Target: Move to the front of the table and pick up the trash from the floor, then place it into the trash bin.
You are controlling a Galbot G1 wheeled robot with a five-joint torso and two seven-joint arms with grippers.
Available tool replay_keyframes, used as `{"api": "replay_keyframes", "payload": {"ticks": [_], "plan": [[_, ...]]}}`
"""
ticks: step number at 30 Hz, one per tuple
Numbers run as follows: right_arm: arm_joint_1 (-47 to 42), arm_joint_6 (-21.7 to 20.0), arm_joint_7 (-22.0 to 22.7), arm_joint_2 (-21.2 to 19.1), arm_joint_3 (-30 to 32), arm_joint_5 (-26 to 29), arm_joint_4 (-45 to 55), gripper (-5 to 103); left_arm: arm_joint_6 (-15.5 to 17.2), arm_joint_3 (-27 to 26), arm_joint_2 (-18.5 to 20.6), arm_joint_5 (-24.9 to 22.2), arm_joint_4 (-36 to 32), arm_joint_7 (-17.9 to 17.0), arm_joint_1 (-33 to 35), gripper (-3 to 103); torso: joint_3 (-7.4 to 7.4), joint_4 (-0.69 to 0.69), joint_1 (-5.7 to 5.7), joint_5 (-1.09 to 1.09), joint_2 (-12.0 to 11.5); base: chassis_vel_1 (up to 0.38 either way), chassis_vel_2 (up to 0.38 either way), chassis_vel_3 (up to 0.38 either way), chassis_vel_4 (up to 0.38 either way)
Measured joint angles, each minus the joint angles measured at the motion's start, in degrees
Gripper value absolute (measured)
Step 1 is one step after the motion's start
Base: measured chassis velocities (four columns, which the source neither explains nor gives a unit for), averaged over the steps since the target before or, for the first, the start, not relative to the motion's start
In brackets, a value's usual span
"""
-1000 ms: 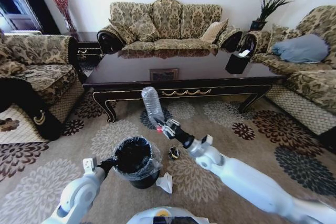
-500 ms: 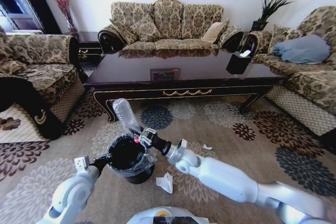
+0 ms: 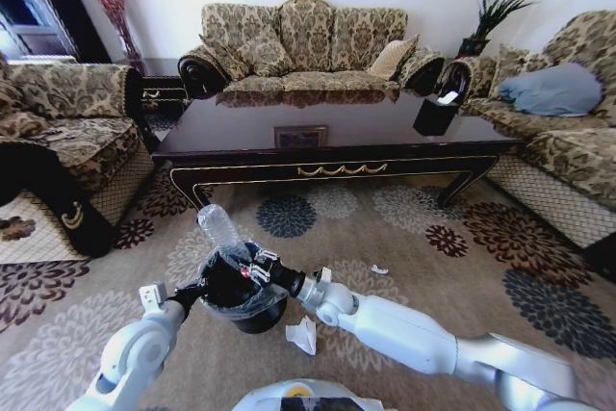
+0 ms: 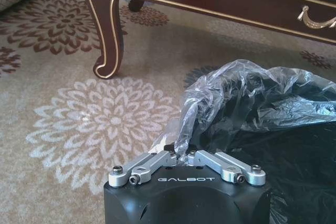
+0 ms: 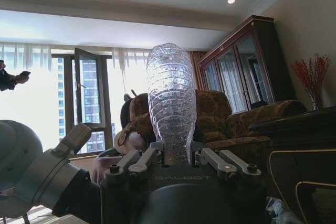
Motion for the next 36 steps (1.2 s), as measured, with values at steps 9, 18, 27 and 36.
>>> {"api": "replay_keyframes", "payload": {"ticks": [9, 18, 27, 36], "plan": [[-0.26, 0.01, -0.12, -1.19, 0.19, -0.76, 0.13, 44, 0.00, -0.28, 0.09, -0.09, -0.19, -0.13, 0.14, 3, 0.00, 0.00, 0.00, 0.00, 0.00, 0.000, 0.000, 0.000, 0.000], [-0.52, 0.06, -0.19, -2.61, 1.18, -0.83, 1.56, 77, 0.07, -1.21, 0.16, 0.05, -0.57, -0.16, 0.80, 3, 0.00, 0.00, 0.00, 0.00, 0.00, 0.000, 0.000, 0.000, 0.000], [-1.81, -0.02, -0.06, -5.02, 5.17, -1.06, 4.33, 100, 0.10, -3.20, 0.18, 0.15, -1.43, -0.17, 1.99, 3, 0.00, 0.00, 0.00, 0.00, 0.00, 0.000, 0.000, 0.000, 0.000], [-4.60, -8.62, 12.37, -9.23, 14.77, -5.14, 5.66, 100, 0.41, -7.90, 0.84, -2.40, -4.29, -1.63, 4.33, 3, 0.00, 0.01, 0.00, 0.01, 0.00, 0.000, 0.000, 0.000, 0.000]]}}
